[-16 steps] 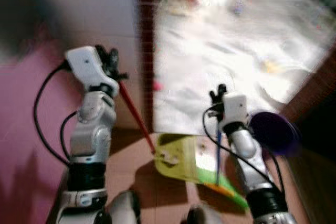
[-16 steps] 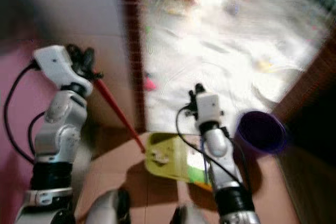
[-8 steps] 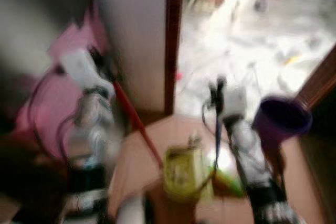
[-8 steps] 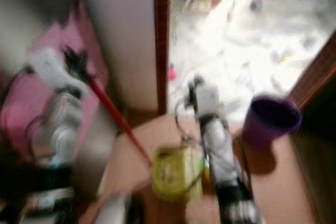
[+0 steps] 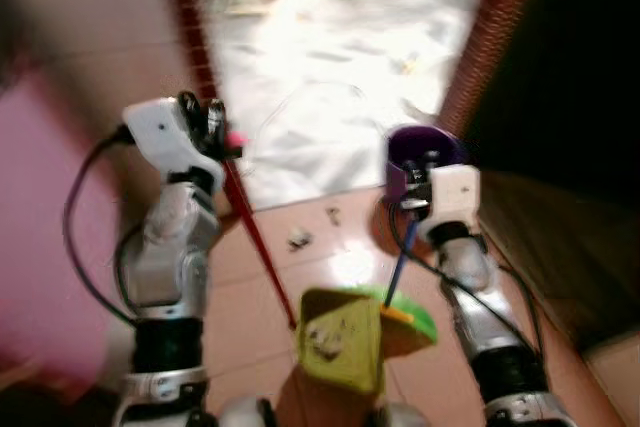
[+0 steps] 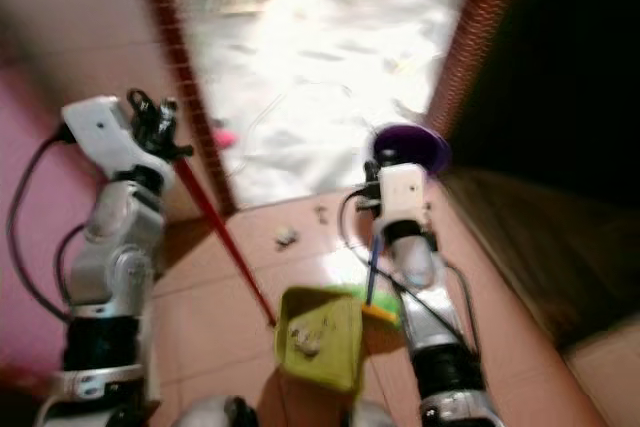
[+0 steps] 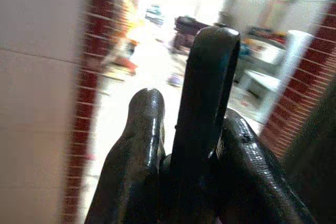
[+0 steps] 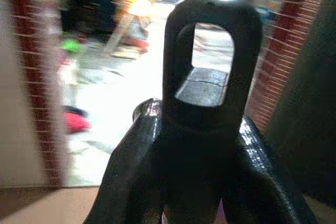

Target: Sweep floor

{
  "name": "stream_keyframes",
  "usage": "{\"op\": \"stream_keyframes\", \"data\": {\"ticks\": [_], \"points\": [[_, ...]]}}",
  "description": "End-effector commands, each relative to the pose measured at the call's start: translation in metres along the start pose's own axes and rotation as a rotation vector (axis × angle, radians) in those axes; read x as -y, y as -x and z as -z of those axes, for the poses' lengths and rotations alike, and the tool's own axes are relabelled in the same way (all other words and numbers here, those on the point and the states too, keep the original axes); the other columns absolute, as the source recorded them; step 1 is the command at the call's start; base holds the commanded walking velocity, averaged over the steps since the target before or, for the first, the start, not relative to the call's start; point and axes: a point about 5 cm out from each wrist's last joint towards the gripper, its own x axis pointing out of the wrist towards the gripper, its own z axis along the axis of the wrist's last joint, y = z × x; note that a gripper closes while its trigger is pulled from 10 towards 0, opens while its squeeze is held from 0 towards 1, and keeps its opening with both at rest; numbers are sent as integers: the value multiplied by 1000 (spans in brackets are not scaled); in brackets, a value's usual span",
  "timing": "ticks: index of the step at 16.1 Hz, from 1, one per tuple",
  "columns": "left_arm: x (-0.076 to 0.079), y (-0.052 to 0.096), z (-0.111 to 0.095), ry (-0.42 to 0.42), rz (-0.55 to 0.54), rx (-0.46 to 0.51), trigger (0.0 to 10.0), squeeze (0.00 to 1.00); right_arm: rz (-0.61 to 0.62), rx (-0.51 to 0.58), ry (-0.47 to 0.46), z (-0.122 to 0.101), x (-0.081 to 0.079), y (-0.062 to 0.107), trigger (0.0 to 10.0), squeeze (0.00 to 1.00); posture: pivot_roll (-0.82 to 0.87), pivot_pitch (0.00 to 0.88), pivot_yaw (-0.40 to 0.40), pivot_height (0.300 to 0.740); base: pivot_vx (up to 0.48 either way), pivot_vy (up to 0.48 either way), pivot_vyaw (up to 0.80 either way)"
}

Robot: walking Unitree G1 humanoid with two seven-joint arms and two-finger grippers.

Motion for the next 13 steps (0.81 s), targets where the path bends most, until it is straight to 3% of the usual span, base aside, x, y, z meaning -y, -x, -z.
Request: {"op": "stream_keyframes", "data": {"ticks": [1, 13], "points": [[4, -4, -16, 24, 21, 74, 10000, 0, 26, -2, 24, -1, 5, -2, 10000, 0, -59, 0, 25, 740, 0, -401, -800], [2, -10, -16, 2, 6, 84, 10000, 0, 12, 43, 13, -11, 11, -10, 10000, 0, -71, 0, 24, 740, 0, -355, -55]]}}
